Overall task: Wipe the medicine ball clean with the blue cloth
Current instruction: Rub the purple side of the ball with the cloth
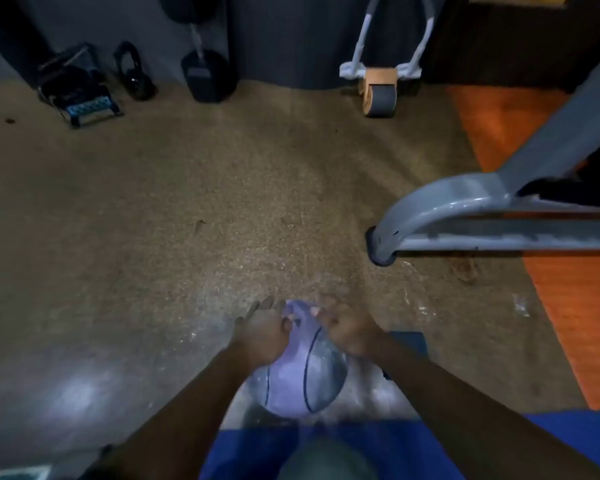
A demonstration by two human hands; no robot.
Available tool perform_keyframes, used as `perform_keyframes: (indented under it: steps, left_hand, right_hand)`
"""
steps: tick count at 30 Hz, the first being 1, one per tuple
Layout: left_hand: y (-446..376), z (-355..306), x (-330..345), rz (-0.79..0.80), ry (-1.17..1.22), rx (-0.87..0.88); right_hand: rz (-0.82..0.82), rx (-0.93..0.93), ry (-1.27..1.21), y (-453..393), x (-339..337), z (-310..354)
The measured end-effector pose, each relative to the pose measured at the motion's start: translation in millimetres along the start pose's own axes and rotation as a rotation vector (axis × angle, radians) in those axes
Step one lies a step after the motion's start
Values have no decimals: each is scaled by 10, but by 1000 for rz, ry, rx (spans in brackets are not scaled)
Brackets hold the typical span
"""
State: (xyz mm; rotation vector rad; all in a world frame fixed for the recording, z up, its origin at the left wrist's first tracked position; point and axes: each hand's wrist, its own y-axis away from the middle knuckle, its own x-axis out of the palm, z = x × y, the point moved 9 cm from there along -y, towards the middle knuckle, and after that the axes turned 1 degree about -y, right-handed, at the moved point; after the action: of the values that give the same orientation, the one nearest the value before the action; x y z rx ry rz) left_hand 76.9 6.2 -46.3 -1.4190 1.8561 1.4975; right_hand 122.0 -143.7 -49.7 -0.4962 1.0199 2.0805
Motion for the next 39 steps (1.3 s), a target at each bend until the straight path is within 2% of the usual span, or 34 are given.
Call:
perform_keyframes:
  steps: [2, 4, 7, 10, 13, 15, 17, 19, 21, 25, 28, 32, 37, 39]
  left_hand:
    - [-115, 56, 221, -109, -33, -18]
    - [-153, 55, 441, -196, -37, 13]
    - [-53, 108, 556, -385, 151, 46]
    - [-44, 137, 559, -519, 193, 92]
    - [-59, 142, 510, -527, 209, 71]
    - [-59, 137, 465, -524, 219, 66]
    - [-73, 94, 425, -501, 227, 103]
    - [-78, -15, 344, -493, 207, 150]
    - [-112, -127, 299, -479, 172, 164]
    - [-194, -204, 392, -454, 106, 162]
    - [-212, -156, 412, -455, 102, 131]
    - [-257, -128, 382, -481, 157, 126]
    - [-264, -74, 353, -543, 200, 132]
    - [-271, -33, 330, -533, 246, 122]
  right_hand:
    - [-11, -35, 69, -91, 272, -149]
    - [-69, -64, 30, -75, 465, -272]
    - [-178, -140, -86, 1, 581, -297]
    - [-269, -179, -145, 8, 515, -349]
    - [-271, -206, -178, -41, 486, -336]
    - [-271, -195, -295, -59, 412, -394]
    - [-342, -155, -375, -63, 218, -638]
    - [-448, -34, -314, -54, -35, -1082]
    - [-474, 157, -185, -38, -152, -1653]
    - [-356, 479, -34, -14, 101, -2661]
    - [-324, 648, -6, -17, 289, -3014]
    - [-365, 655, 43, -151, 444, -3054]
    - [-656, 535, 334, -17, 571, -2916]
    - [-677, 481, 403, 43, 576, -2883]
